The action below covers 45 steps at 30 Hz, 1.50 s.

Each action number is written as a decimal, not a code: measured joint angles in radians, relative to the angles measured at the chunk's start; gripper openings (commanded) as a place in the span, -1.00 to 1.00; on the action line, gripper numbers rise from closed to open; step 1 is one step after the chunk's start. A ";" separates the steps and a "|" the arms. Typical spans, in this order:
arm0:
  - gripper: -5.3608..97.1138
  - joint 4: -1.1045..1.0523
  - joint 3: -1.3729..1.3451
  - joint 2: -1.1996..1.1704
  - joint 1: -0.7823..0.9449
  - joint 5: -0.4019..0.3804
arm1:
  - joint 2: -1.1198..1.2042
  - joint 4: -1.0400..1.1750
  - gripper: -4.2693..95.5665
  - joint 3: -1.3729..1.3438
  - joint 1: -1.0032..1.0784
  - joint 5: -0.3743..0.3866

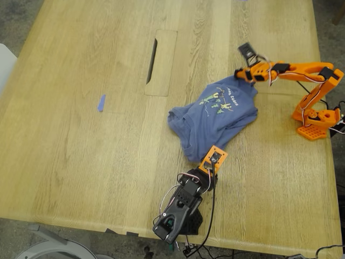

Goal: Fold a T-shirt

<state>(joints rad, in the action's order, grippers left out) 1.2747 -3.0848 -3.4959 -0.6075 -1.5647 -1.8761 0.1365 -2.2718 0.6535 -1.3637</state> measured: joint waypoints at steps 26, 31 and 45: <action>-0.90 0.000 0.117 0.000 1.486 0.003 | -0.525 0.176 -0.91 -0.526 0.879 -0.129; -0.90 0.000 0.117 0.000 1.818 0.003 | -0.643 0.189 -0.91 -0.673 1.025 -0.198; -0.90 0.086 0.083 0.000 2.175 0.005 | -1.402 0.769 -0.91 -0.927 1.123 -0.250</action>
<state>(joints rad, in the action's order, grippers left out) 1.3606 -3.0020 -3.4959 1.5677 -1.5601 -3.2781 0.9050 -3.1983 1.7763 -1.6137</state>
